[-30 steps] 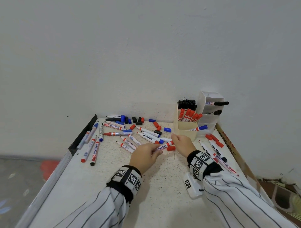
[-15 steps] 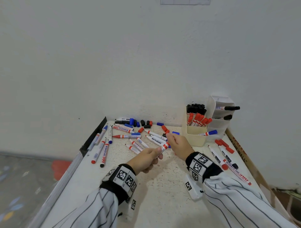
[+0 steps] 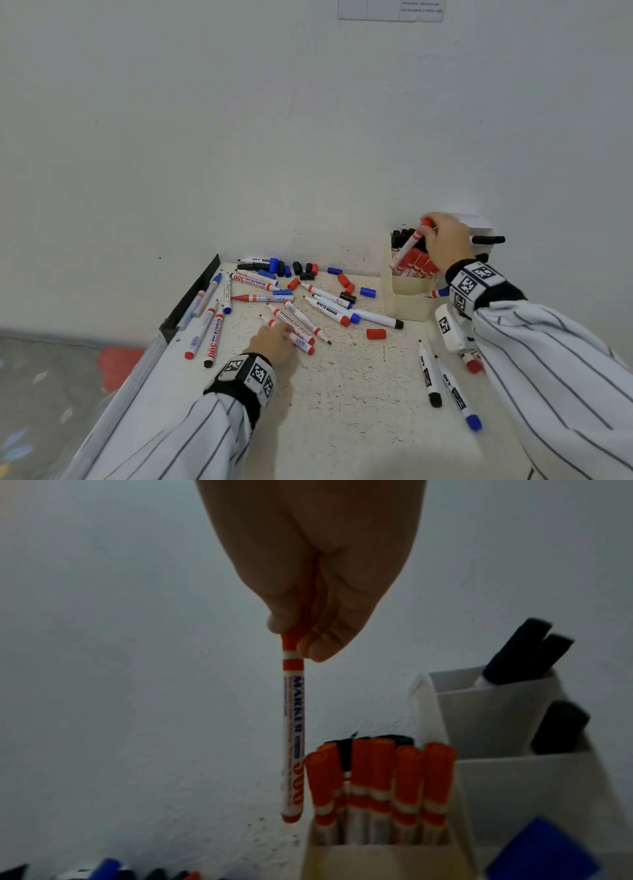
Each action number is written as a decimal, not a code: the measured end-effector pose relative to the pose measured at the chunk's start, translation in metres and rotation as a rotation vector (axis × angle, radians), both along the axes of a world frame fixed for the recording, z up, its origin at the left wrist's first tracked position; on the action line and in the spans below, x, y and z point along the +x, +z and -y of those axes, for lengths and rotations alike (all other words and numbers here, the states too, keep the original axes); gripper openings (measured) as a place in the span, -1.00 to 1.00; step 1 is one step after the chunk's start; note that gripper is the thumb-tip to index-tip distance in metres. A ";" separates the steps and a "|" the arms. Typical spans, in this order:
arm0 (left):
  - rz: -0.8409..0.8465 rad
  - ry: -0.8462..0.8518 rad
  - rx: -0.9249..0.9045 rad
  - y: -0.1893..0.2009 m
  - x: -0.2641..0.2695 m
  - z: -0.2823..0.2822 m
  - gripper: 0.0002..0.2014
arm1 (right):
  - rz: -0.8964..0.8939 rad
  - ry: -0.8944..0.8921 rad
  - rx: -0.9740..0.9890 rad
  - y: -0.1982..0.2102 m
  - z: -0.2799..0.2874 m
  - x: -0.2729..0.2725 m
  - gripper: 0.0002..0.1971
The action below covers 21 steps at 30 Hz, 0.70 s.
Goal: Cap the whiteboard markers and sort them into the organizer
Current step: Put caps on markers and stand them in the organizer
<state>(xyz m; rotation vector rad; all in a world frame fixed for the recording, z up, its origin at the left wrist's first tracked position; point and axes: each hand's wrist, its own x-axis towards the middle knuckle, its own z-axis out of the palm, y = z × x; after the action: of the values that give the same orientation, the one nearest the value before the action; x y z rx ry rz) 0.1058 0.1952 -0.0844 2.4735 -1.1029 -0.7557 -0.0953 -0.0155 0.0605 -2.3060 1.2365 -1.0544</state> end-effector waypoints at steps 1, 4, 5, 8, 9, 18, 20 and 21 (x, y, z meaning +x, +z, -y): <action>0.006 -0.006 -0.002 -0.001 0.000 -0.001 -0.70 | 0.004 -0.028 -0.028 0.001 0.005 -0.002 -0.77; 0.097 0.002 -0.043 -0.003 0.001 0.000 -0.70 | -0.034 -0.063 -0.052 -0.003 0.018 -0.002 -0.76; 0.133 -0.001 -0.042 -0.003 0.001 0.001 -0.69 | -0.070 -0.052 -0.040 -0.005 0.020 -0.001 -0.76; 0.161 -0.052 0.044 -0.002 0.001 0.003 -0.73 | -0.132 0.008 -0.015 -0.011 0.022 0.004 -0.74; 0.139 -0.037 0.057 0.000 0.001 0.004 -0.76 | -0.138 0.017 -0.006 -0.013 0.022 0.006 -0.73; -0.080 0.198 -0.076 0.000 0.005 0.000 -0.82 | -0.254 -0.038 0.128 -0.038 0.026 0.014 -0.86; -0.114 0.277 -0.099 0.002 0.007 -0.001 -0.78 | -0.243 -0.021 0.142 -0.042 0.026 0.015 -0.84; -0.142 0.321 -0.116 0.003 0.008 -0.002 -0.75 | -0.253 -0.021 0.137 -0.043 0.026 0.016 -0.82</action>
<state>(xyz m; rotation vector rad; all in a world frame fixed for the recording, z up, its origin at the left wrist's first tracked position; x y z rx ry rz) 0.1134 0.1970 -0.0811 2.3755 -0.6577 -0.7329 -0.0791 -0.0413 0.0177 -2.3778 1.3804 -0.6750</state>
